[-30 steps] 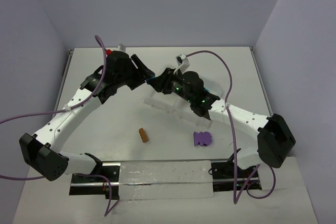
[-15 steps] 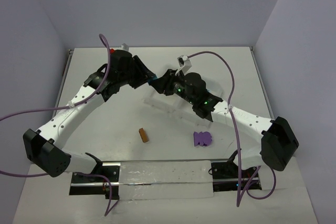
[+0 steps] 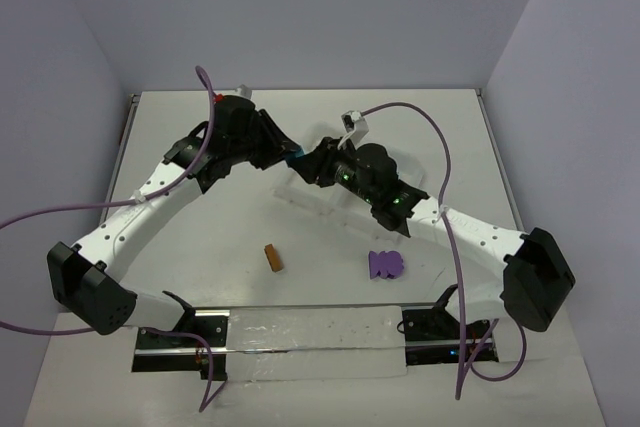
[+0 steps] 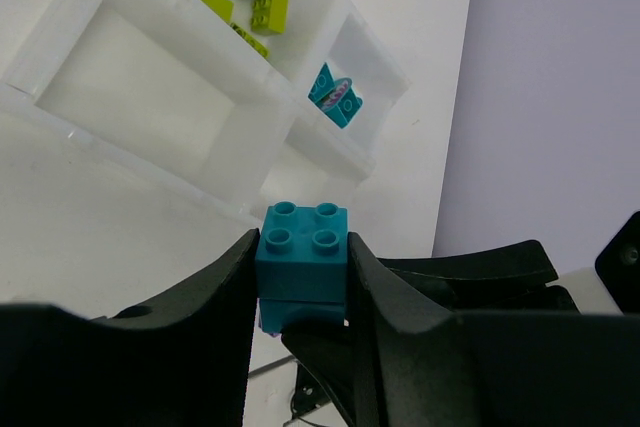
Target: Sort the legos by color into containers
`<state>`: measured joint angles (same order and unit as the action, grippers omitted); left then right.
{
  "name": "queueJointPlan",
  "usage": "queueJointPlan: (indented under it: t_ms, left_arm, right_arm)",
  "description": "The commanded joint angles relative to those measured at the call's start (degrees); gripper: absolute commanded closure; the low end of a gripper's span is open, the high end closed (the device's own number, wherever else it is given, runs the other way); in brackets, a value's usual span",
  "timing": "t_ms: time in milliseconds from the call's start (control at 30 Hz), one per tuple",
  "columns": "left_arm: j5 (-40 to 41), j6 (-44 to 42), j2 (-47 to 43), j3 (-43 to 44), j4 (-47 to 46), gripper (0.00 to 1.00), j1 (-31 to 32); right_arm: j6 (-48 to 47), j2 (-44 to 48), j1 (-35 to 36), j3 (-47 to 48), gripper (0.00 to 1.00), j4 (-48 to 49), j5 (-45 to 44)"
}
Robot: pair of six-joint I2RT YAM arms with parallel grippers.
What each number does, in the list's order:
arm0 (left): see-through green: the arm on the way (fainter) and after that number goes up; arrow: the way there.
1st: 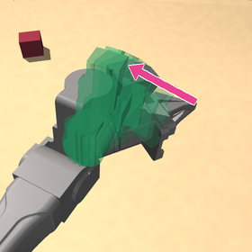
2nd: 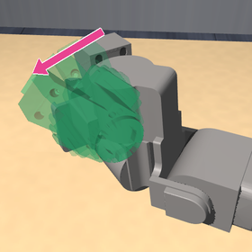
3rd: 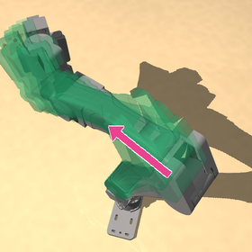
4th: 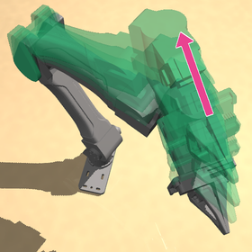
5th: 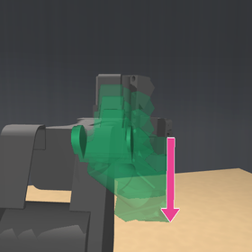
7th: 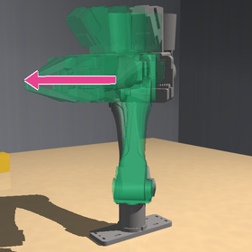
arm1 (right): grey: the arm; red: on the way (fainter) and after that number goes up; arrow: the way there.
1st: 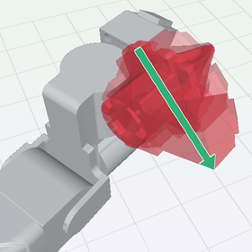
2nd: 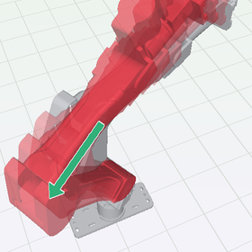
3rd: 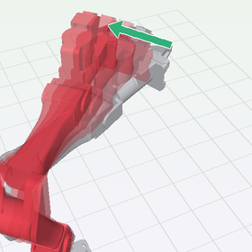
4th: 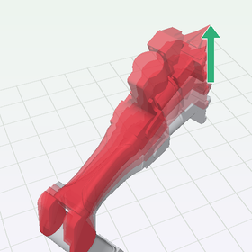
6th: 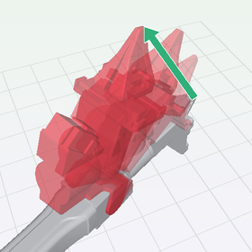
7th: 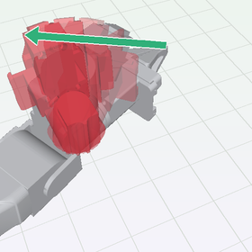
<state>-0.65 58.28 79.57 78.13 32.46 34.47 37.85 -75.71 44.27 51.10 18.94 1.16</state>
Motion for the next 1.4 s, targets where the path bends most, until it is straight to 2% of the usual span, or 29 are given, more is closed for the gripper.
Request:
queueJointPlan:
  t_ms: [0, 100, 233, 367, 433, 533, 567, 667, 800, 867, 933, 1067, 1167, 1200, 1267, 1367]
  left_arm:
    - [1.9, -0.8, -0.9, 1.9, -2.1, 1.0, -2.2]
    - [0.0, -1.3, -2.2, 0.3, -4.0, 1.0, -4.9]
    - [-1.2, -1.6, -4.1, -2.0, -6.0, 1.0, -7.3]
    - [-2.7, -5.3, -4.1, -1.5, -5.4, 1.0, -7.7]
    - [-4.3, -7.5, -3.3, -1.0, -5.2, 1.0, -7.7]
    - [-8.6, -12.3, 0.2, 1.1, -3.8, 1.0, -6.4]
    - [-11.0, -13.1, 1.6, 1.5, -3.3, 1.0, -5.8]
    - [-14.3, -14.8, 3.3, 2.2, -4.2, 1.0, -4.1]
    - [-15.5, -15.2, 5.5, 3.1, -4.5, 1.0, -1.9]
    - [-15.9, -15.6, 6.8, 4.7, -3.7, 1.0, -0.8]
    - [-15.5, -16.0, 8.3, 6.4, -2.6, 1.0, 0.6]
    - [-15.9, -16.4, 10.5, 8.5, -2.0, 1.0, 2.3]
    - [-15.9, -17.0, 12.6, 10.7, -1.0, 1.0, 3.2]
    - [-15.9, -17.1, 13.2, 12.0, -0.6, 1.0, 3.4]
    - [-15.9, -17.3, 15.2, 13.7, -0.4, 1.0, 4.0]
    - [-16.2, -17.7, 18.9, 17.9, 0.1, 1.0, 4.8]
  right_arm:
    - [-5.7, 5.2, 0.2, -2.9, 1.0, -1.8, 2.0]
    - [-8.6, 6.2, 0.2, -2.6, 1.0, -5.9, 5.6]
    - [-11.5, 8.9, 0.2, -2.6, 1.0, -10.8, 6.0]
    - [-12.3, 12.5, -2.1, -1.6, 1.0, -25.1, -7.9]
    - [-10.6, 14.9, -6.9, -3.4, 1.0, -28.5, -11.1]
    - [-6.9, 18.6, -18.4, -8.4, 1.0, -29.2, -8.7]
    - [-6.3, 18.8, -20.2, -9.0, 1.0, -29.3, -7.8]
    - [-6.8, 15.5, -27.1, -7.2, 1.0, -30.4, -4.3]
    - [-8.2, 5.9, -31.7, -1.1, 1.0, -32.7, -1.5]
    - [-8.2, 3.1, -32.3, 0.5, 0.96, -31.9, -1.5]
    - [-8.0, 0.0, -32.4, 2.0, 0.89, -29.9, -1.5]
    - [-8.0, -6.5, -32.4, 6.2, 0.82, -29.0, -1.4]
    - [-8.1, -9.4, -32.5, 8.4, 0.56, -29.0, -1.4]
    - [-8.1, -9.7, -32.5, 8.8, 0.44, -29.2, -1.4]
    - [-8.1, -9.8, -32.5, 9.3, 0.36, -29.8, 0.0]
    - [-8.6, -8.1, -32.5, 9.2, 0.31, -30.6, -0.4]
